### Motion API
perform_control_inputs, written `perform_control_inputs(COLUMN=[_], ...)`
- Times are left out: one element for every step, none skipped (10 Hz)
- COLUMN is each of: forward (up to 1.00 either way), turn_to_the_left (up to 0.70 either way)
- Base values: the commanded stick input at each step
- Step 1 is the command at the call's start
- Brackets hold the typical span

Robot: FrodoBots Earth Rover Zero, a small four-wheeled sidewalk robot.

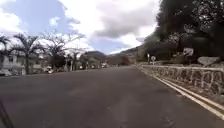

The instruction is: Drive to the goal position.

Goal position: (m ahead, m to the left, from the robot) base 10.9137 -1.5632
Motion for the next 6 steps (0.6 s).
perform_control_inputs(forward=[1.00, 1.00, 1.00, 1.00, 1.00, 1.00], turn_to_the_left=[0.00, 0.00, 0.00, 0.00, 0.00, 0.00])
